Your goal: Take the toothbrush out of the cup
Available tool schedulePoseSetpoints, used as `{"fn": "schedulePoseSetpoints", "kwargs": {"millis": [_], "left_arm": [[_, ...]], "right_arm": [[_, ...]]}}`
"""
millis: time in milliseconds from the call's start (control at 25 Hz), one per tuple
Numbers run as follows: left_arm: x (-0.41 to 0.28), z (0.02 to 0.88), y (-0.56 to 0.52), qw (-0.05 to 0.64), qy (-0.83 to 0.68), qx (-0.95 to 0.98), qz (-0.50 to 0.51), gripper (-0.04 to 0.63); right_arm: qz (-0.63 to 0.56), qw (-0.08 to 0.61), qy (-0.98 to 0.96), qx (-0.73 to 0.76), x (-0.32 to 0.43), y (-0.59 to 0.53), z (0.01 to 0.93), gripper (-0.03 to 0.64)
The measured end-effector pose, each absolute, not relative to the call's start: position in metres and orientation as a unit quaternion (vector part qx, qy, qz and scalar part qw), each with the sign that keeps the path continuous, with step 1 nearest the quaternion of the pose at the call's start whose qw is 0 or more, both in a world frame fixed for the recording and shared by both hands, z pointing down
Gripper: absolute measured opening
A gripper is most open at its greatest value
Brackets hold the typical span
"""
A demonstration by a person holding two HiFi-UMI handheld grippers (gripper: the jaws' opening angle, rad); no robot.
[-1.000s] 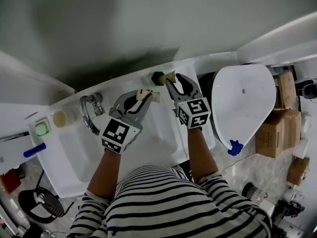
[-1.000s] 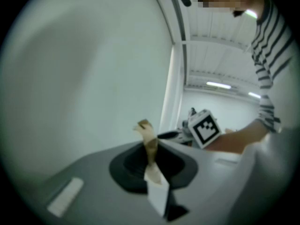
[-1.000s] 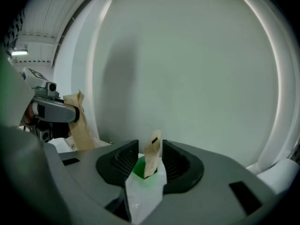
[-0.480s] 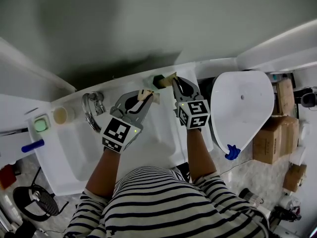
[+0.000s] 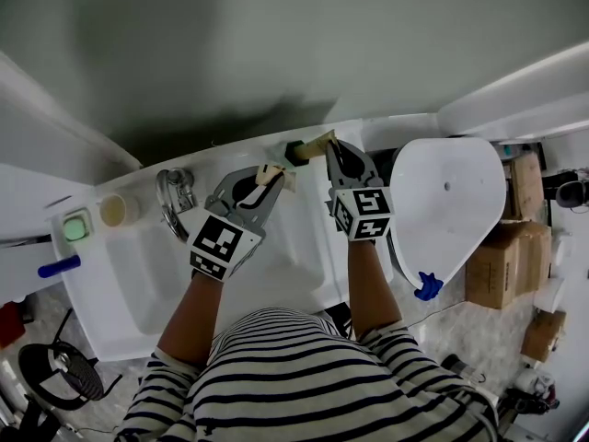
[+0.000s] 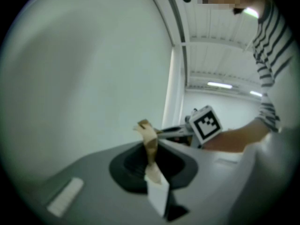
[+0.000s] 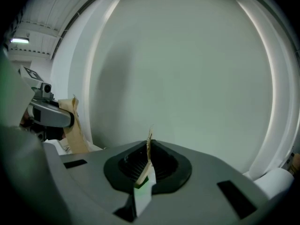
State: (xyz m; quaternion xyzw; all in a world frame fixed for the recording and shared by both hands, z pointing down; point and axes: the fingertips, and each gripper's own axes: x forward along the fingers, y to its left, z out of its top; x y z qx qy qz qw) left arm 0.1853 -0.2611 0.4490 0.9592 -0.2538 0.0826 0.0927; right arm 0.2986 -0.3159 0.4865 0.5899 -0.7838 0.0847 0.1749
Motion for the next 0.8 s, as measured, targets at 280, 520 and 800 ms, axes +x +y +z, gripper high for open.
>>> {"fn": "schedulePoseSetpoints", "kwargs": {"millis": [280, 520, 800], "left_arm": [[0.183, 0.442, -0.256, 0.081, -0.255, 0.96, 0.081, 0.032], [0.183, 0.427, -0.246, 0.066, -0.254, 0.962, 0.075, 0.032], [0.18, 0.407, -0.226, 0.045, -0.257, 0.962, 0.074, 0.032]], "right_arm": [[0.067, 0.158, -0.787, 0.593, 0.298, -0.308, 0.462, 0.015], [0.047, 0.143, -0.79, 0.594, 0.295, -0.294, 0.437, 0.014], [0.027, 0.125, -0.795, 0.592, 0.29, -0.268, 0.407, 0.012]]}}
